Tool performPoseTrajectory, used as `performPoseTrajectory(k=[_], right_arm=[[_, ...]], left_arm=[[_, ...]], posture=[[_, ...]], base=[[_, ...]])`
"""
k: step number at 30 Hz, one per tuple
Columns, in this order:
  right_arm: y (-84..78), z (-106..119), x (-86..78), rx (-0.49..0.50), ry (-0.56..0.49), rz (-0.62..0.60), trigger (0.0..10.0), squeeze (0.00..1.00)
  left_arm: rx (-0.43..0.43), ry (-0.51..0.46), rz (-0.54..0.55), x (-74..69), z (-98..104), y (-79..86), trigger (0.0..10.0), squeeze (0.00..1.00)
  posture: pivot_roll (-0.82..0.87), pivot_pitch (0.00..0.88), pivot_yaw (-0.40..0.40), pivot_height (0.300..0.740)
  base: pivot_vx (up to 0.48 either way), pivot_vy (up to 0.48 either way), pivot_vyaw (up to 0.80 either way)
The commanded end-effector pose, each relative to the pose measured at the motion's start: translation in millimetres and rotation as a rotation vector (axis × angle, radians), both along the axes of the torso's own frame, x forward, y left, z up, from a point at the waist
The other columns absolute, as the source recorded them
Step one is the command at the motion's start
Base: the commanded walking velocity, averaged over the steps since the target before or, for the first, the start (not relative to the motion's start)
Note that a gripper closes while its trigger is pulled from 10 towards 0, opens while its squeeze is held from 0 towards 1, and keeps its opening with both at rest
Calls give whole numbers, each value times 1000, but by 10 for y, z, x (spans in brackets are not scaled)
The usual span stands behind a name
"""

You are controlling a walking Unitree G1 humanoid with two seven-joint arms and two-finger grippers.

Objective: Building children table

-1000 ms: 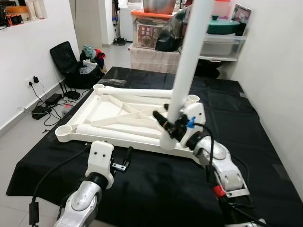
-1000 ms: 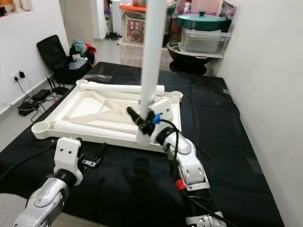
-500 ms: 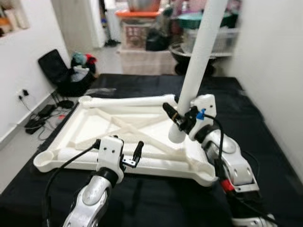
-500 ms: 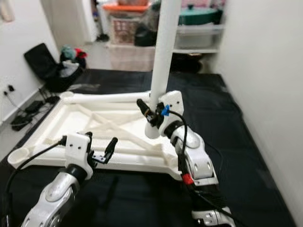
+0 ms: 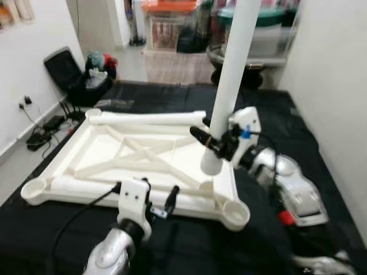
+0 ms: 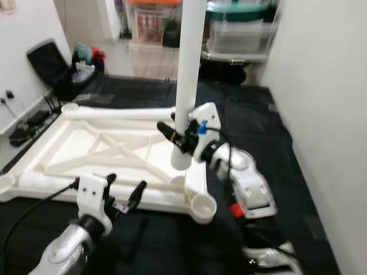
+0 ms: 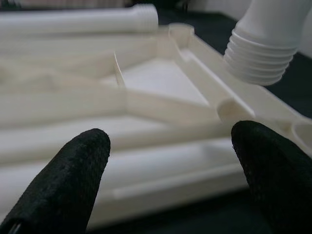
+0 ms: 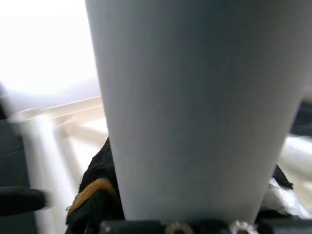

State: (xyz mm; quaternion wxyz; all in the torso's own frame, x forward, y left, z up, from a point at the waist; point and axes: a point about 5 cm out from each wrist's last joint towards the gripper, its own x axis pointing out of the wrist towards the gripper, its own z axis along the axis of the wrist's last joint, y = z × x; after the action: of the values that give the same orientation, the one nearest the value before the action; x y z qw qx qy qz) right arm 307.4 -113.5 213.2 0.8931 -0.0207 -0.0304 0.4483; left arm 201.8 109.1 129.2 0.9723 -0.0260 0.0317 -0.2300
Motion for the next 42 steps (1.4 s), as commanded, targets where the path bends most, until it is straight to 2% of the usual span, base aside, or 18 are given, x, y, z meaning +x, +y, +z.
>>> performPoseTrajectory(k=[1, 5, 6, 11, 13, 16, 17, 18, 19, 21, 22, 23, 26, 28, 32, 33, 34, 42], right_arm=[[-11, 73, -131, -9, -4, 153, 10000, 0], [-28, 67, -149, -69, -16, 199, 10000, 0], [-16, 65, -103, -87, -13, 192, 10000, 0], [23, 116, -92, -93, -6, 221, 10000, 0], [37, 178, -77, -94, -6, 250, 10000, 0], [36, 206, -71, -92, -7, 262, 10000, 0], [17, 245, -49, -72, -3, 268, 10000, 0], [-33, 308, -25, -9, 7, 280, 10000, 0], [-33, 308, -25, -9, 7, 280, 10000, 0], [-188, 418, -23, 141, 18, 334, 10000, 0], [-188, 418, -23, 141, 18, 334, 10000, 0], [-287, 448, -48, 190, 12, 361, 10000, 0], [-378, 454, -81, 209, 4, 386, 10000, 0], [-543, 472, -193, 181, -24, 432, 10000, 0], [-649, 504, -284, 133, -46, 456, 10000, 0], [-694, 514, -310, 108, -52, 458, 10000, 0], [-725, 516, -320, 85, -55, 453, 10000, 0], [-740, 501, -302, 4, -101, 380, 10000, 0]], left_arm=[[-20, -11, -158, -152, 88, -111, 10000, 0], [21, -6, -236, -283, 107, -125, 10000, 0], [60, 0, -189, -303, 111, -82, 10000, 0], [69, 2, -153, -346, 181, -44, 10000, 0], [64, -3, -210, -456, 252, -51, 10000, 0], [65, -8, -244, -508, 281, -58, 10000, 0], [74, -15, -287, -566, 302, -61, 10000, 0], [96, -21, -320, -616, 312, -52, 10000, 0], [96, -21, -320, -616, 312, -52, 10000, 0], [147, -42, -346, -678, 317, -21, 10000, 0], [147, -42, -346, -678, 317, -21, 10000, 0], [154, -48, -325, -675, 325, 1, 10000, 0], [173, -60, -304, -663, 334, 24, 10000, 0], [212, -86, -239, -609, 374, 86, 10000, 0], [248, -124, -176, -527, 426, 162, 10000, 0], [262, -146, -149, -486, 457, 202, 7843, 0], [263, -160, -125, -448, 480, 241, 0, 0], [298, -209, -72, -317, 562, 435, 0, 0]], posture=[[-17, 158, -41, 740], [-14, 178, -44, 740], [-6, 203, -46, 740], [4, 243, -52, 740], [2, 282, -54, 740], [3, 287, -54, 740], [5, 303, -55, 740], [8, 320, -48, 740], [8, 320, -48, 740], [12, 328, -44, 740], [12, 328, -44, 740], [20, 332, -34, 740], [26, 336, -21, 740], [27, 332, -8, 740], [26, 330, 0, 740], [25, 327, 1, 740], [26, 323, 5, 740], [33, 298, 24, 740]], base=[[0, 0, 0], [0, 0, 0], [0, 0, 0], [0, 0, 0], [0, 0, 0], [0, 0, 0], [0, 0, 0], [0, 0, 0], [0, 0, 0], [0, 0, 0], [0, 0, 0], [0, 0, 0], [0, 0, 0], [0, 0, 0], [0, 0, 0], [0, 0, 0], [0, 0, 0], [0, 0, 0]])
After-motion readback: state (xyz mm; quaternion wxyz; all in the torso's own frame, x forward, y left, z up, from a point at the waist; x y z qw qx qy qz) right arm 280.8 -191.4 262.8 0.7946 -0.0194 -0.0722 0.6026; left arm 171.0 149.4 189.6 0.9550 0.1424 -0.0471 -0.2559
